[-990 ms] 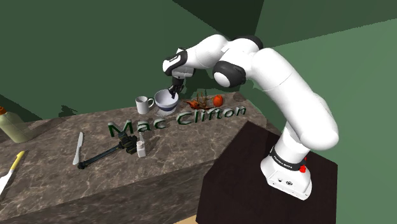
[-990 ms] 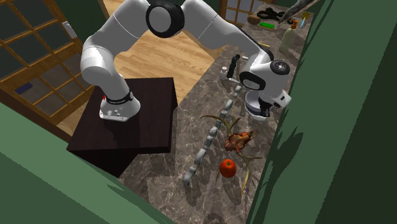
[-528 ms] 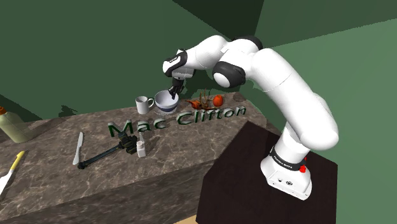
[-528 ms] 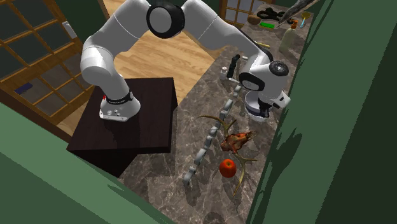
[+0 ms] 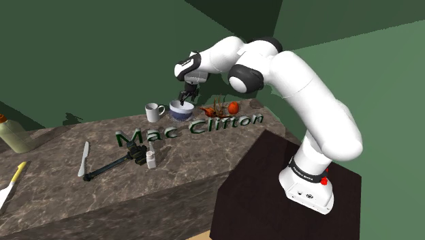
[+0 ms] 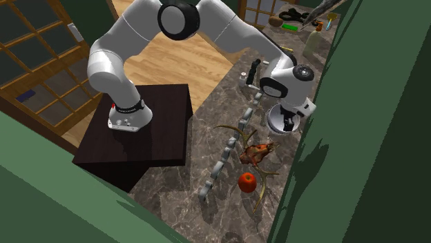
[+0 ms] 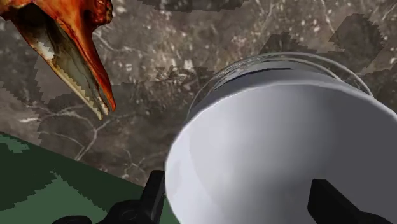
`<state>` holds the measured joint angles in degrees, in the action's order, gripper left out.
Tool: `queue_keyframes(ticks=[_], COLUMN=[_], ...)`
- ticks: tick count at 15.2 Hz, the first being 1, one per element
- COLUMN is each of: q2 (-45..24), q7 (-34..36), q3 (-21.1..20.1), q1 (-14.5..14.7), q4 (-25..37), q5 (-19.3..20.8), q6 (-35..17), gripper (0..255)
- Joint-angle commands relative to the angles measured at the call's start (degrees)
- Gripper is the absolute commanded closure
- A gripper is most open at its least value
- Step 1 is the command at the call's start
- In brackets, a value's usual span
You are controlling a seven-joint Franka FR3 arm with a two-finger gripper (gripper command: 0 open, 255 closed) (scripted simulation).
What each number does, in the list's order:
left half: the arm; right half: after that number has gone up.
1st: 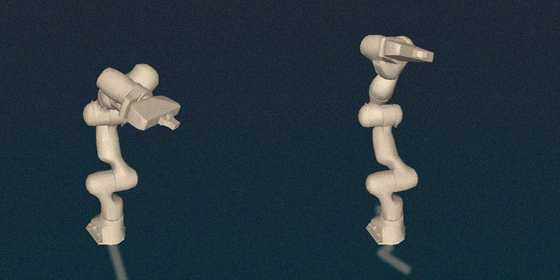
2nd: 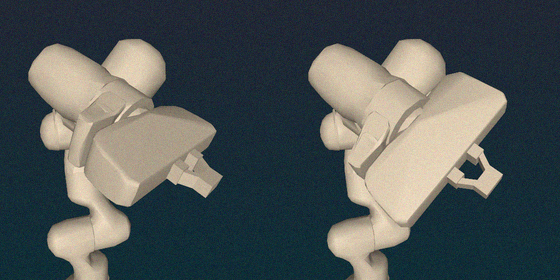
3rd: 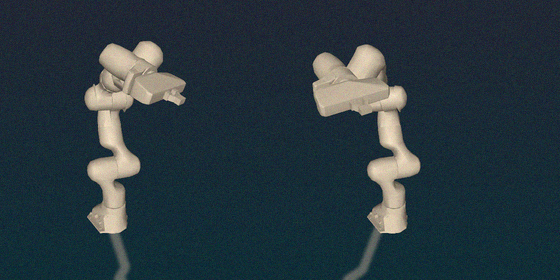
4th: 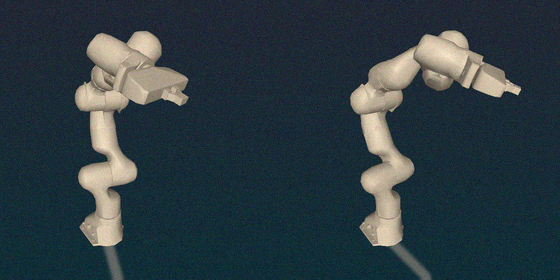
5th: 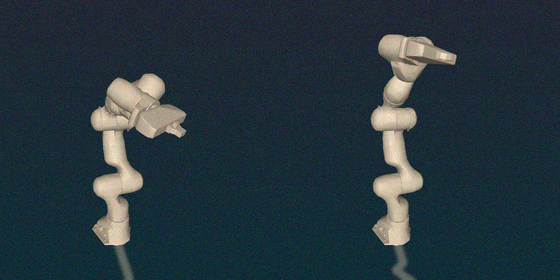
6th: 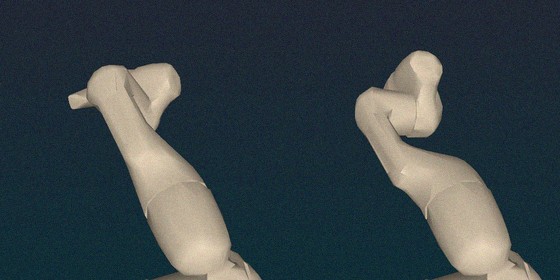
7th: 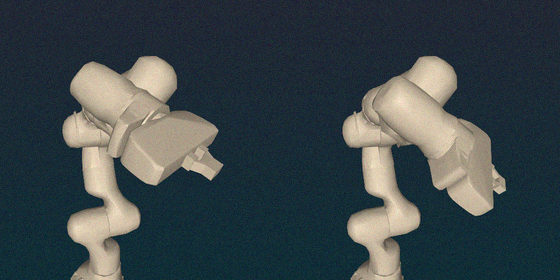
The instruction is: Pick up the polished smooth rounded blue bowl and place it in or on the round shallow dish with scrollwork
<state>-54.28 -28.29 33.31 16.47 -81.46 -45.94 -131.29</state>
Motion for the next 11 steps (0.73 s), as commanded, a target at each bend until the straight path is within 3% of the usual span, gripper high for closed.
queue_keyframes(ticks=[1,3,11], q2=[2.3,4.9,4.9], q7=[0.2,0.4,0.4], q3=[1.0,2.2,2.2], q1=[0.7,1.5,1.5], q4=[-1.4,-2.8,-2.8], q5=[0.8,1.9,1.9], q6=[1.0,2.3,2.3], gripper=[0,0,0])
